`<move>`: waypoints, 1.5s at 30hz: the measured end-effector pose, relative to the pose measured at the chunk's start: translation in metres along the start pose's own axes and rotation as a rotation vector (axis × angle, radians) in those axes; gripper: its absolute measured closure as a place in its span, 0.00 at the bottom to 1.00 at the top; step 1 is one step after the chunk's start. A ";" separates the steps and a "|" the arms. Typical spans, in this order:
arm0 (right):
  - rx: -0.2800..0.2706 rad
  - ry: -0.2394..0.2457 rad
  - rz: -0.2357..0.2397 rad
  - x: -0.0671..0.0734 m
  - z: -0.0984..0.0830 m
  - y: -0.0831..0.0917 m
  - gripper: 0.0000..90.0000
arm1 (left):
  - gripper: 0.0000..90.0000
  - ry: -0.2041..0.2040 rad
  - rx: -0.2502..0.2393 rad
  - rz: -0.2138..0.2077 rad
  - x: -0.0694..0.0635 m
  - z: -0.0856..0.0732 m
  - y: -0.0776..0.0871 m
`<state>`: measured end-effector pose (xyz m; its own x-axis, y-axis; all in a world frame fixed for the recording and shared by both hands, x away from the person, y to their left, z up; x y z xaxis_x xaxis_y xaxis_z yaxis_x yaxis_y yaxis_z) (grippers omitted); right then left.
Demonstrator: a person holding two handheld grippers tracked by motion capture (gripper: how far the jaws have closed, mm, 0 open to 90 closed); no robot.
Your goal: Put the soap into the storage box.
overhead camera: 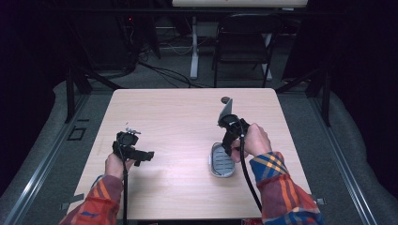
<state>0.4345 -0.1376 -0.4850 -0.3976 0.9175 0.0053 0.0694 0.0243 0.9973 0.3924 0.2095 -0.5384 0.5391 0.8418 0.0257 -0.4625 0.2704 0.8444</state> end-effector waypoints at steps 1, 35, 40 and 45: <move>0.005 0.004 -0.001 0.001 0.001 0.000 0.42 | 0.00 -0.001 -0.003 0.003 0.000 0.000 0.000; 0.050 -0.034 0.004 0.022 0.021 -0.025 0.41 | 0.01 -0.033 -0.010 -0.009 -0.003 0.001 -0.001; 0.066 -0.045 0.005 0.019 0.021 -0.024 0.41 | 0.01 -0.038 -0.006 -0.012 -0.004 0.001 -0.001; 0.060 -0.072 0.007 0.021 0.020 -0.027 0.41 | 0.01 -0.041 -0.007 -0.012 -0.004 0.002 -0.001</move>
<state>0.4429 -0.1113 -0.5131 -0.3303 0.9439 0.0053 0.1276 0.0392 0.9910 0.3916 0.2050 -0.5383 0.5728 0.8189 0.0374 -0.4603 0.2836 0.8412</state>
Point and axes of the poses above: each handheld gripper's, and its own axes: y roughly backward along the jaws, z roughly out of its top, x roughly to its left, the point moved 2 cm from there along -y, roughly forward along the jaws, and after that the axes turned 10 degrees about -y, right-handed, at the moved point
